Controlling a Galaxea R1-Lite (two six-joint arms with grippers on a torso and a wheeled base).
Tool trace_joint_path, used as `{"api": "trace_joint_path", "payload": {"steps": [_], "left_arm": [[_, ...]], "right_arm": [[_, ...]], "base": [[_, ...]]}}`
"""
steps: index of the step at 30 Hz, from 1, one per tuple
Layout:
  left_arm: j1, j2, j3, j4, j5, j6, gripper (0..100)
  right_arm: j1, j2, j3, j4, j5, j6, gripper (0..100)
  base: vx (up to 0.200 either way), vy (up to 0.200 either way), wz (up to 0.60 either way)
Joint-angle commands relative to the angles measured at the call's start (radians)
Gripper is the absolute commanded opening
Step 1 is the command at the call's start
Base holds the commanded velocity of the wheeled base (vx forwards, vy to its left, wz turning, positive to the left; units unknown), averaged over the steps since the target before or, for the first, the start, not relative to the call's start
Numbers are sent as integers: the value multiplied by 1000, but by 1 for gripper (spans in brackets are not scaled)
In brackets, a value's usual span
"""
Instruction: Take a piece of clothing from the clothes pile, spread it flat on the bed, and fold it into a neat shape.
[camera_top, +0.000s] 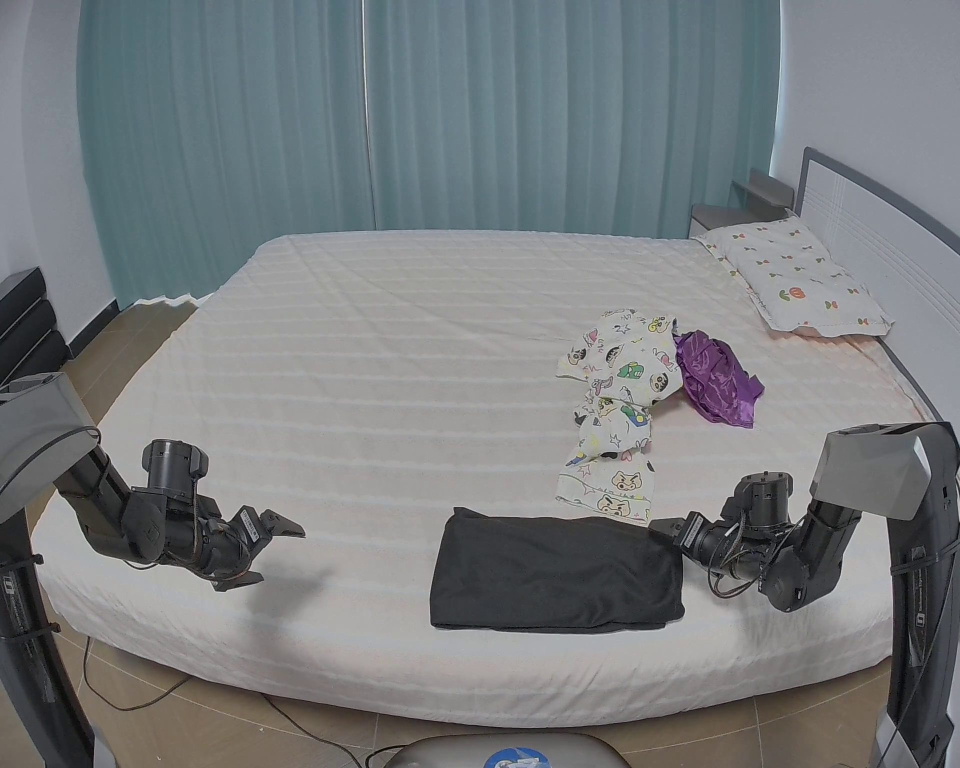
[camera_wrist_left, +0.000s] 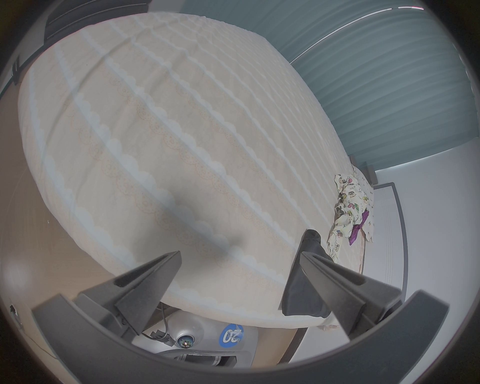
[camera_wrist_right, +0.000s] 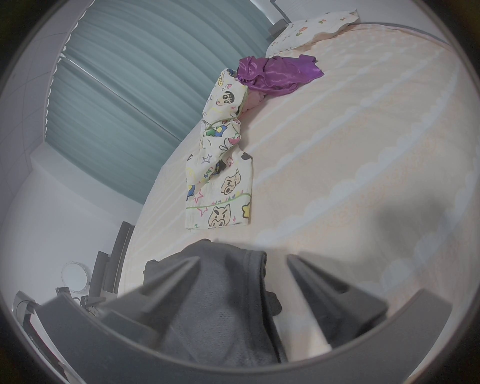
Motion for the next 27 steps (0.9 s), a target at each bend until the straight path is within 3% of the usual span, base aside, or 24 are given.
{"api": "trace_joint_path", "payload": {"steps": [1, 4, 5, 6, 9, 21, 22, 27], "left_arm": [[1, -1, 0, 0, 0, -1, 100], [0, -1, 0, 0, 0, -1, 100], [0, -1, 0, 0, 0, -1, 100], [0, -1, 0, 0, 0, -1, 100], [0, -2, 2, 0, -2, -1, 100], [0, -1, -1, 1, 0, -1, 100], [0, -1, -1, 0, 0, -1, 100], [0, -1, -1, 1, 0, -1, 100]], "right_arm": [[-33, -74, 80, -5, 42, -19, 100], [-48, -106, 162, -7, 116, -123, 100], [-48, -106, 162, -7, 116, -123, 100], [-53, -110, 227, -22, 183, -220, 100], [-51, -100, 287, -55, 249, -306, 100], [-8, -41, 297, -74, 246, -339, 100], [-8, -40, 297, -74, 245, -339, 0], [-11, -51, 314, -74, 245, -341, 0]], "base": [[0, 0, 0], [0, 0, 0], [0, 0, 0], [0, 0, 0], [0, 0, 0], [0, 0, 0], [0, 0, 0], [0, 0, 0]]}}
